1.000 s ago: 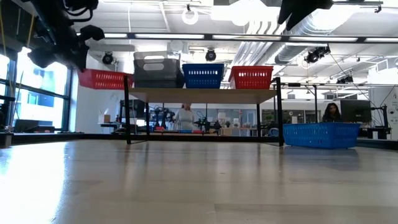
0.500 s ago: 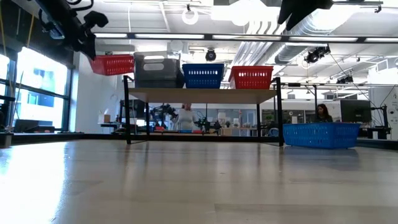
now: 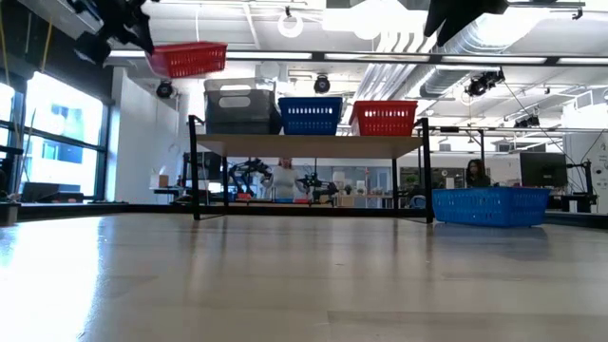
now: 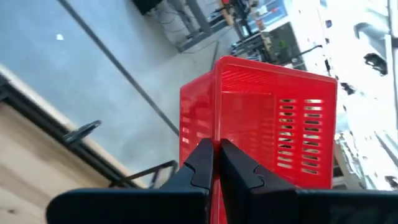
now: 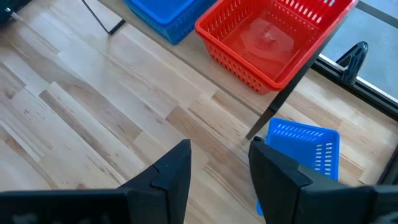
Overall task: Stack baskets on shelf by color
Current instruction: Stack the red bin on top of the red bin on the shelf
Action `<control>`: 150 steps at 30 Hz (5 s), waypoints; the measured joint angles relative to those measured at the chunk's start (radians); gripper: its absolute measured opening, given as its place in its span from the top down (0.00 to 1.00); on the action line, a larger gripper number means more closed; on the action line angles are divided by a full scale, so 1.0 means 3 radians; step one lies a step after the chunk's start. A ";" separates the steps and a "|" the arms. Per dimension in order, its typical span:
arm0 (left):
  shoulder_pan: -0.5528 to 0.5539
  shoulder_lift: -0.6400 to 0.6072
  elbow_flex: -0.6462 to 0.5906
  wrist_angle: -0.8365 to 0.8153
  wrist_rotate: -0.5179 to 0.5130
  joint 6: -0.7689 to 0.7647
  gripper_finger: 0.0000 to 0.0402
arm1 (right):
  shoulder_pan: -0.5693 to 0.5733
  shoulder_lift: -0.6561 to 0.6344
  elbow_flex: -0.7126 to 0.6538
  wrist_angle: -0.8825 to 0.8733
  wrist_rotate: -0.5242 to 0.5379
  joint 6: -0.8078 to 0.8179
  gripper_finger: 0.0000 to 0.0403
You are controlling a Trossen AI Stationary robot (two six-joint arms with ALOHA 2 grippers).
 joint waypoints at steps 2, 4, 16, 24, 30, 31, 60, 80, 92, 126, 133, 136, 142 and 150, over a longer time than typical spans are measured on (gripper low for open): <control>-0.0057 0.0004 0.0079 0.0000 -0.0020 0.0068 1.00 | 0.0000 0.0000 -0.0001 0.0040 0.0001 0.0000 0.64; -0.0131 0.0021 0.0142 -0.0001 -0.0055 0.0129 1.00 | 0.0000 0.0001 -0.0001 0.0083 0.0004 -0.0002 0.64; -0.0789 0.0273 0.0292 0.0036 -0.0324 0.0046 1.00 | 0.0000 0.0001 -0.0001 0.0464 -0.0022 -0.0149 0.64; -0.1390 0.0554 0.0407 0.0478 -0.0841 0.0259 1.00 | -0.0001 0.0001 0.0000 0.0855 -0.0152 -0.0060 0.64; -0.1762 0.0744 0.0428 0.0841 -0.1022 0.0441 1.00 | 0.0017 0.0001 0.0000 0.1147 -0.0292 0.0149 0.64; -0.1825 0.0774 0.0428 0.0875 -0.1049 0.0466 1.00 | 0.0035 0.0001 -0.0001 0.1195 -0.0288 0.0208 0.64; -0.3329 0.1585 0.0428 0.1050 -0.2476 0.0372 1.00 | 0.1074 0.0869 0.0001 0.2513 0.1267 0.1227 0.64; -0.3379 0.1907 0.0425 0.1116 -0.2585 0.0496 1.00 | 0.0840 0.1189 0.0000 0.3274 0.1468 0.1671 0.64; -0.3380 0.1900 0.0426 0.1128 -0.2585 0.0480 1.00 | 0.0617 0.1189 0.0000 0.3471 0.1346 0.1674 0.64; -0.3364 0.1898 0.0426 0.1191 -0.2278 0.1221 0.84 | 0.0278 0.1221 0.0001 0.3520 0.0986 0.1248 1.00; -0.3364 0.1877 0.0426 0.1189 -0.1833 0.1648 0.70 | 0.0190 0.1213 0.0020 0.3490 0.1010 0.1139 1.00; -0.3364 0.1877 0.0426 0.1191 -0.1674 0.1775 0.63 | 0.0148 0.1213 0.0067 0.3490 0.1005 0.1061 1.00; -0.3365 0.1879 0.0426 0.1205 -0.1467 0.1811 0.51 | 0.0057 0.1217 0.0187 0.3459 0.0972 0.0843 1.00; -0.3365 0.1879 0.0426 0.1205 -0.1269 0.2177 0.49 | -0.0102 0.1218 0.0454 0.3216 0.0893 0.0452 1.00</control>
